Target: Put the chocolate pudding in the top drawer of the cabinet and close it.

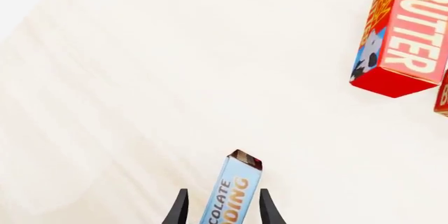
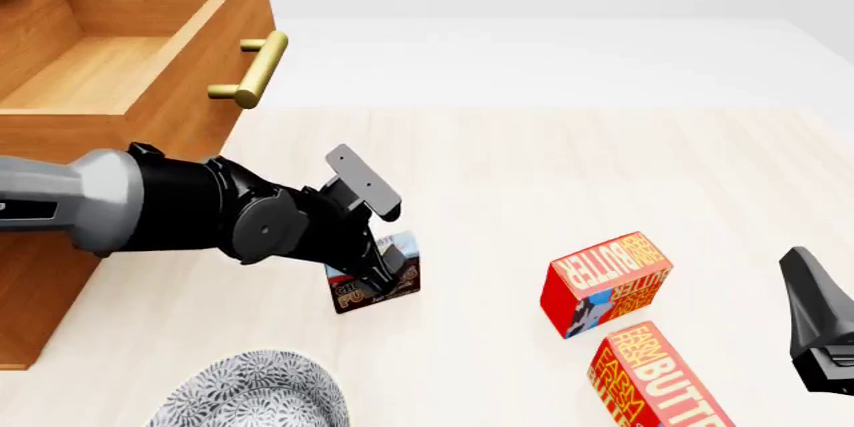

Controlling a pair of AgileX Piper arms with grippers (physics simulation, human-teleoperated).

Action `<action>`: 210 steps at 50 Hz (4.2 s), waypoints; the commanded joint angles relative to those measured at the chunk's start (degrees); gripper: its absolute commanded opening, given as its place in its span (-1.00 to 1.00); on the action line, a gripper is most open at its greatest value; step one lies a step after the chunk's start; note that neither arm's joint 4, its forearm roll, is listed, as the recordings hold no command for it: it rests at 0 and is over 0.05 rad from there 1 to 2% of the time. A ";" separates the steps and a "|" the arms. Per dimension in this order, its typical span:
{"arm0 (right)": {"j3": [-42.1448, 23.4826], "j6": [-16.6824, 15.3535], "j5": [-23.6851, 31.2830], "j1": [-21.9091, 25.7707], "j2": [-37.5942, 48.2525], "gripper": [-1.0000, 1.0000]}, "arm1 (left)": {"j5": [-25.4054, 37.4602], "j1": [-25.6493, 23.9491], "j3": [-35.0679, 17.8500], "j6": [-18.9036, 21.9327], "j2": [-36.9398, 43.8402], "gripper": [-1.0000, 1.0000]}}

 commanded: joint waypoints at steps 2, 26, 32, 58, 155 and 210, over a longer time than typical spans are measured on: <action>0.05 0.01 0.02 -0.04 -0.06 1.00 | -1.98 0.27 1.36 -1.17 1.70 1.00; 0.05 0.01 0.03 -0.04 -0.06 1.00 | -2.93 -0.72 1.98 -3.09 2.38 -1.00; 0.05 0.03 0.03 -0.03 -0.05 1.00 | -3.16 1.12 4.84 -1.39 -3.65 -1.00; 0.05 -0.01 0.03 -0.04 -0.06 1.00 | 4.39 -4.17 3.05 -5.42 -12.80 -1.00; 0.05 -0.01 0.03 -0.01 -0.06 1.00 | 37.97 2.78 -20.06 14.85 -48.12 -1.00; 0.05 0.00 0.03 0.02 -0.05 1.00 | 48.01 32.33 -48.28 3.67 -23.43 -1.00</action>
